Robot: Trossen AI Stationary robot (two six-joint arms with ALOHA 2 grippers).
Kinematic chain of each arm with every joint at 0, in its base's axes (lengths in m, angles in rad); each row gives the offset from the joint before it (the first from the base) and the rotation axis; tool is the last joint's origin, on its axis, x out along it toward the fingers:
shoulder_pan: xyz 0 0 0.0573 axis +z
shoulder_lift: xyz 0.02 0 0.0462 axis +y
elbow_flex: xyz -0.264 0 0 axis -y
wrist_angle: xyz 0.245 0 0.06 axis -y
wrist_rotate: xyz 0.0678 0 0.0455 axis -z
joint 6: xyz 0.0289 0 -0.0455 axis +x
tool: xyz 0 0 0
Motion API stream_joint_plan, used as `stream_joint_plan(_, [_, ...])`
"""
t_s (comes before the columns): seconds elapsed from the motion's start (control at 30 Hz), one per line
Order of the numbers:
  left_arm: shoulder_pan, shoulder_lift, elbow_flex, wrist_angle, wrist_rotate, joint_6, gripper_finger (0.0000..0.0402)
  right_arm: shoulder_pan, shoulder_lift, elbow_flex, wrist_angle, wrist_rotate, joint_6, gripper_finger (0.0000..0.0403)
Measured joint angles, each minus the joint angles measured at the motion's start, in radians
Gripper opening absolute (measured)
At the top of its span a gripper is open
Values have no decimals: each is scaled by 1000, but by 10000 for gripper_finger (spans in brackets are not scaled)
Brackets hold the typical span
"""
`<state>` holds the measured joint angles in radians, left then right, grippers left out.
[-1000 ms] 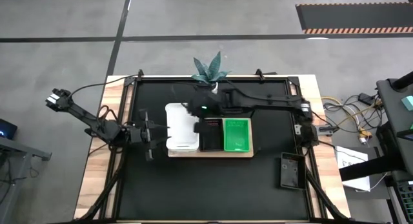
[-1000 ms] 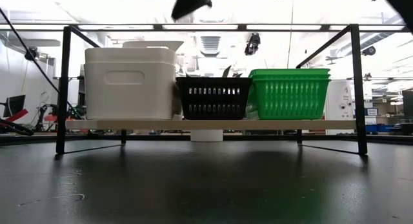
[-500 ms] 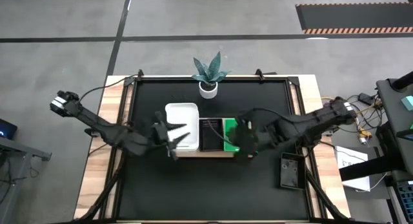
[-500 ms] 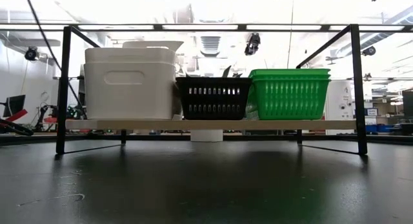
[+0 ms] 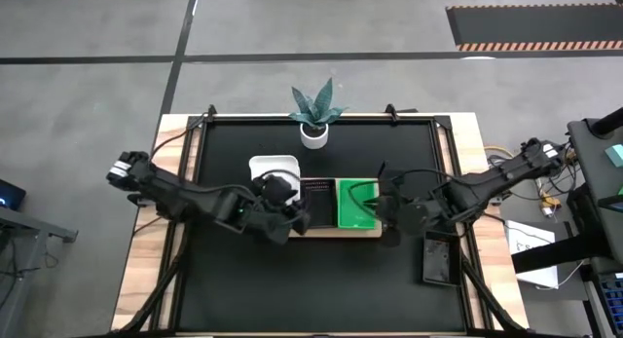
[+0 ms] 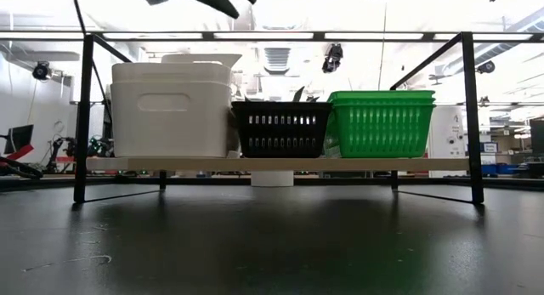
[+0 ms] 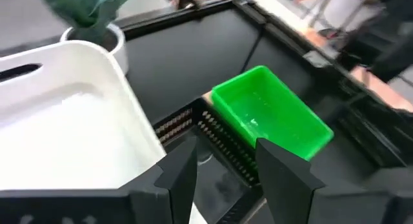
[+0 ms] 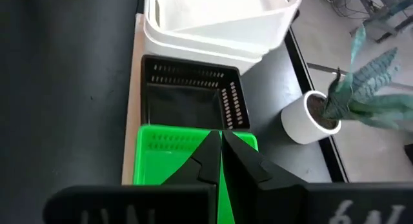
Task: Stack baskets on shelf by color
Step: Stack the white bin on top of the other white bins on the shelf
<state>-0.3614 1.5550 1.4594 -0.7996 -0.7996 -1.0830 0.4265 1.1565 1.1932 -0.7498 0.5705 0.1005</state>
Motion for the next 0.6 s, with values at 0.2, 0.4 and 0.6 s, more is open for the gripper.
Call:
stream_joint_plan(0.2, [44,51,43,-39,43,-63,141,4,-114,-136,3,-1,58,8])
stream_joint_plan(0.4, [85,53,40,-49,48,-92,141,4,-219,-280,61,-1,57,8])
stream_joint_plan(0.6, [123,68,37,-58,70,-116,141,3,-299,-371,125,-1,6,8])
